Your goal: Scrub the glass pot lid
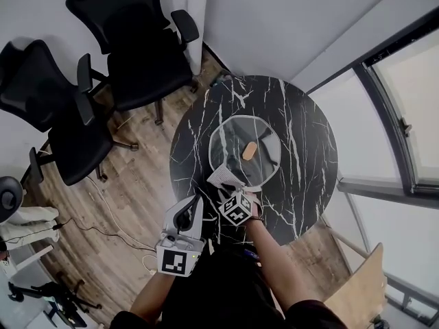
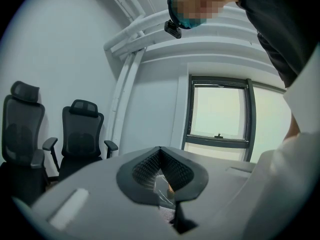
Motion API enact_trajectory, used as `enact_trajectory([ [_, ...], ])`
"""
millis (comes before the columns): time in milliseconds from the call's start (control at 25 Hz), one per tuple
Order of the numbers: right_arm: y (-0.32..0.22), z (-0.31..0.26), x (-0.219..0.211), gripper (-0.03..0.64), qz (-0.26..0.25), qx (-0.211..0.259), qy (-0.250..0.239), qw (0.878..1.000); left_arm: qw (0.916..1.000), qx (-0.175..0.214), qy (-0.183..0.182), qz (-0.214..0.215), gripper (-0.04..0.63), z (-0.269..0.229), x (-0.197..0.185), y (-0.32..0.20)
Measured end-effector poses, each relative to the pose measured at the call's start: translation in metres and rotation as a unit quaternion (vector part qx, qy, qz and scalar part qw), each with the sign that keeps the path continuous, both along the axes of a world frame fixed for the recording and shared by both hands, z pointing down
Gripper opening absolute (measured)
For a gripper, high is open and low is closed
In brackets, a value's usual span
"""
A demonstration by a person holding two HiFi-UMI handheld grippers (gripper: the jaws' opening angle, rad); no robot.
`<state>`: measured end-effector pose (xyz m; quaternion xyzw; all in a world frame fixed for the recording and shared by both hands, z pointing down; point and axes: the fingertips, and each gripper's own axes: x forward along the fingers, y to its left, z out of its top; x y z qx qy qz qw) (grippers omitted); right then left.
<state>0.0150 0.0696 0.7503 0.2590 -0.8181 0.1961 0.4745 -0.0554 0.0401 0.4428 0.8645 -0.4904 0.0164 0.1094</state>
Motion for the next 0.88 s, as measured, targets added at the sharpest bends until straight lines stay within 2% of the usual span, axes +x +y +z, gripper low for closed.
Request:
enact_trajectory([
  [480,0.026,-0.006,-0.018,0.071,-0.042,-0.039,-0.034,0.998,1.0,-0.004,-0.004,-0.001,0.003,0.003,-0.001,0.004],
  [720,0.043,-0.024,-0.025,0.069,-0.044,-0.1,-0.099,0.989,1.0,-0.009,-0.001,0.003,0.003,0.006,0.003,0.002],
  [880,0.058,-0.044,-0.029,0.069,-0.052,-0.119,-0.147,0.981,0.9999,-0.01,-0.001,0.008,0.003,0.006,0.007,0.001],
])
